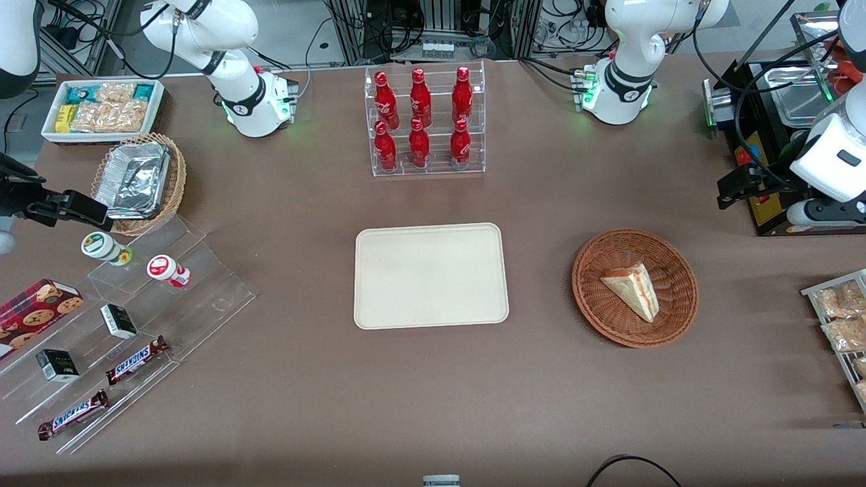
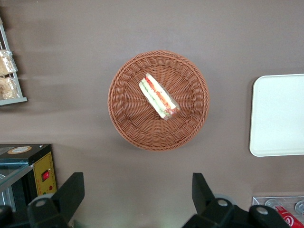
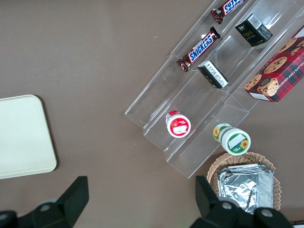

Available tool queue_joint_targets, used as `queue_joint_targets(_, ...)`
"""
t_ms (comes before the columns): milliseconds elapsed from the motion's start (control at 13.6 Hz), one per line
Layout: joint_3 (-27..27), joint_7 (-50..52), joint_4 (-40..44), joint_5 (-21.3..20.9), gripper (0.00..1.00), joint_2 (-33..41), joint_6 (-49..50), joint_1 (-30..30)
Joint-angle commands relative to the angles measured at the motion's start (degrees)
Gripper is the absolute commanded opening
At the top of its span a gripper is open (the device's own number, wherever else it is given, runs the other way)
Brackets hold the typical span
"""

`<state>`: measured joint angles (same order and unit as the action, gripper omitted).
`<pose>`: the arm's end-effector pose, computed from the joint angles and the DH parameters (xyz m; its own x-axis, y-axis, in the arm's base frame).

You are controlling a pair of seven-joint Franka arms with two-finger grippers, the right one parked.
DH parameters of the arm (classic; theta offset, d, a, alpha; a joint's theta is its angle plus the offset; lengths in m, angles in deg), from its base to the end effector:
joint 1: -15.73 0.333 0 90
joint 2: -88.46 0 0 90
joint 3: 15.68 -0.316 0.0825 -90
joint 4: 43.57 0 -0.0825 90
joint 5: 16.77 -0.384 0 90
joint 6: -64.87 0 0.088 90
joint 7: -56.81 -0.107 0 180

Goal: Place sandwich from basket to tray
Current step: 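Move the left gripper down over the sandwich in the wicker basket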

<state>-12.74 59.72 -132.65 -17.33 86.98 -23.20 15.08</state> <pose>0.5577 -0.0335 0.6148 0.9990 -0.0115 -0.0429 -0.0120 -0.9999 -0.0106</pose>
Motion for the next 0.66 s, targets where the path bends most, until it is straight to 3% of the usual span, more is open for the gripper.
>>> queue_joint_targets(0, -0.6, -1.6, 1.1, -1.0, 1.00, -0.1, 1.3, -0.2)
queue_joint_targets(369, -0.3, -0.1, -1.2, -1.3, 1.00, -2.0, -0.7, -0.4)
queue_joint_targets(590, 0.2, 8.2, -10.5, -1.3, 1.00, -1.7, -11.1, -0.6)
